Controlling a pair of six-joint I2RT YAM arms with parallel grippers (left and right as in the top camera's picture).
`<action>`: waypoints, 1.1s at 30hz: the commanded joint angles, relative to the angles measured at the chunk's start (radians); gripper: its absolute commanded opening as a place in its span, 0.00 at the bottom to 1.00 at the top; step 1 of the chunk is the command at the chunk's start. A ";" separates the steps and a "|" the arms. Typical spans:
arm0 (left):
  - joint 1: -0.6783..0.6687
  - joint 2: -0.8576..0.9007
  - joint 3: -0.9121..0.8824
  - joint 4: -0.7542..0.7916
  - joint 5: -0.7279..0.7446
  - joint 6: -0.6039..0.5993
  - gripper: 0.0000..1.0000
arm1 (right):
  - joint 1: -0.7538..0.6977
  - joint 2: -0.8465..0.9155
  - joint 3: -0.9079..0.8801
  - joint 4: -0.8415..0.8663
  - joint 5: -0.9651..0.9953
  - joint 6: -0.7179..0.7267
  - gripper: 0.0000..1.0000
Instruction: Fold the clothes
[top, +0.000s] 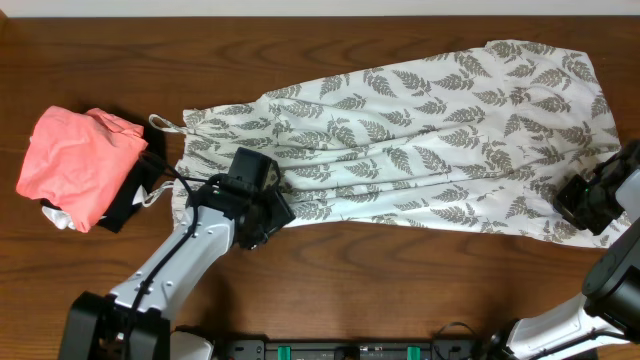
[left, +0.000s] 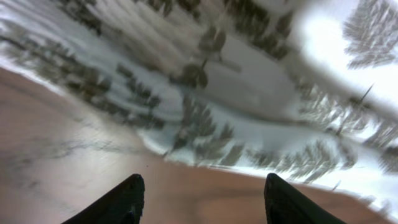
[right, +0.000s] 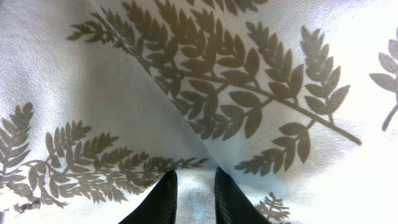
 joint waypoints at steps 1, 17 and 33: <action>-0.002 0.030 -0.020 0.022 -0.002 -0.126 0.62 | -0.021 0.124 -0.098 -0.002 0.042 0.016 0.21; -0.002 0.112 -0.021 0.077 -0.026 -0.186 0.49 | -0.021 0.124 -0.098 0.002 0.031 0.016 0.22; -0.002 0.012 -0.007 0.126 -0.077 -0.054 0.06 | -0.021 0.124 -0.098 0.005 0.031 0.013 0.21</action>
